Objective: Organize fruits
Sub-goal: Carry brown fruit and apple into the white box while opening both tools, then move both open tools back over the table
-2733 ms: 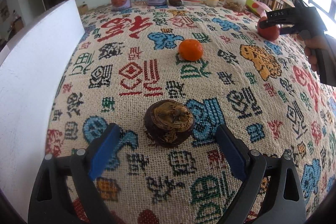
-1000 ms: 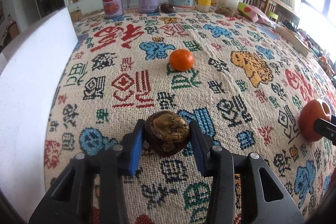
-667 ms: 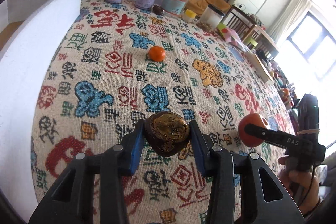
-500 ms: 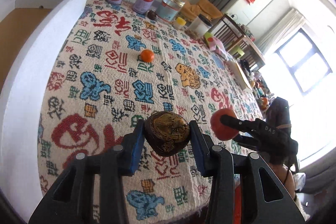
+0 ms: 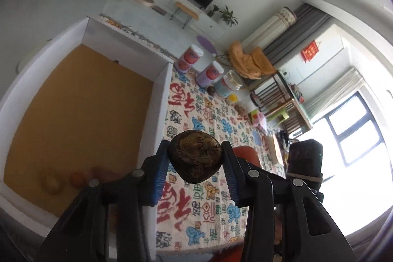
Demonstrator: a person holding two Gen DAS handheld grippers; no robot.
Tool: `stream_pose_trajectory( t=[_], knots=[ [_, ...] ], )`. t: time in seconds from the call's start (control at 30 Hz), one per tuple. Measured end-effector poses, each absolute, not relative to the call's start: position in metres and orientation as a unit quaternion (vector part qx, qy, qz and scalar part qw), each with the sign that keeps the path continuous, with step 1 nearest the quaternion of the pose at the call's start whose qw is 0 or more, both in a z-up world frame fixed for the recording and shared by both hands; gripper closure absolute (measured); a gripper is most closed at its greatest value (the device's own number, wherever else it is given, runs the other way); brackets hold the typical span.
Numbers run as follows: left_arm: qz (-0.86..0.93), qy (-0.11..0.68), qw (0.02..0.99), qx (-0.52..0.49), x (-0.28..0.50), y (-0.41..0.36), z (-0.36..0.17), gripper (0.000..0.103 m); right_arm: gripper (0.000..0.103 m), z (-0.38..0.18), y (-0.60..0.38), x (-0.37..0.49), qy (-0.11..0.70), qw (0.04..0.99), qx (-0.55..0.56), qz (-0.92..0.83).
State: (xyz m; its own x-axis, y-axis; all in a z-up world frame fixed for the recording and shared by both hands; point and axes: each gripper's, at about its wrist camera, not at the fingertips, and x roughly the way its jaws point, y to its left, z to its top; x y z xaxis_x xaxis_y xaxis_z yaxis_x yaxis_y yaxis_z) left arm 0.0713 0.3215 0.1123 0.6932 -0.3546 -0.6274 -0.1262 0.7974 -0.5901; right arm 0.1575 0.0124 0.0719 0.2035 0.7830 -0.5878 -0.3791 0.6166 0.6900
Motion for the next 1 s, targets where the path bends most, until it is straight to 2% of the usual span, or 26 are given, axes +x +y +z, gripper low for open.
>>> stream_pose_trajectory(
  t=[0.17,0.3,0.47,0.5,0.6,0.67,0.73,0.77,0.83,0.9,1.0],
  knots=[
    [0.076,0.458,0.852,-0.242,0.129,0.366,0.035,0.060,0.033,0.086,0.141,0.169,0.477,0.758,0.068,0.439],
    [0.122,0.502,0.805,-0.290,0.140,0.399,-0.023,0.060,0.033,0.053,0.218,0.167,0.466,0.771,-0.077,0.427],
    [0.133,0.532,0.760,-0.349,0.132,0.418,-0.064,0.060,0.033,0.001,0.253,0.166,0.505,0.754,-0.139,0.396],
    [0.135,0.533,0.758,-0.351,0.131,0.419,-0.067,0.056,0.032,-0.006,0.257,0.165,0.505,0.754,-0.156,0.391],
    [0.138,0.515,0.767,-0.357,0.127,0.417,-0.059,0.037,0.031,-0.012,0.258,0.162,0.494,0.763,-0.173,0.379],
    [0.148,0.489,0.787,-0.346,0.119,0.409,-0.038,0.035,0.028,0.004,0.246,0.163,0.475,0.780,-0.144,0.381],
    [0.135,0.453,0.819,-0.325,0.112,0.390,-0.006,0.030,0.017,0.030,0.225,0.163,0.448,0.801,-0.112,0.380],
    [0.127,0.433,0.839,-0.306,0.108,0.376,0.011,0.028,0.015,0.045,0.214,0.163,0.425,0.817,-0.101,0.377],
    [0.108,0.390,0.878,-0.256,0.095,0.337,0.043,0.016,0.007,0.074,0.181,0.159,0.374,0.850,-0.090,0.361],
    [0.077,0.359,0.907,-0.208,0.081,0.289,0.064,0.013,0.000,0.089,0.141,0.156,0.328,0.881,-0.084,0.330],
    [-0.006,0.359,0.925,-0.128,0.077,0.205,0.072,0.012,0.000,0.076,0.074,0.158,0.304,0.911,-0.083,0.265]
  ],
)
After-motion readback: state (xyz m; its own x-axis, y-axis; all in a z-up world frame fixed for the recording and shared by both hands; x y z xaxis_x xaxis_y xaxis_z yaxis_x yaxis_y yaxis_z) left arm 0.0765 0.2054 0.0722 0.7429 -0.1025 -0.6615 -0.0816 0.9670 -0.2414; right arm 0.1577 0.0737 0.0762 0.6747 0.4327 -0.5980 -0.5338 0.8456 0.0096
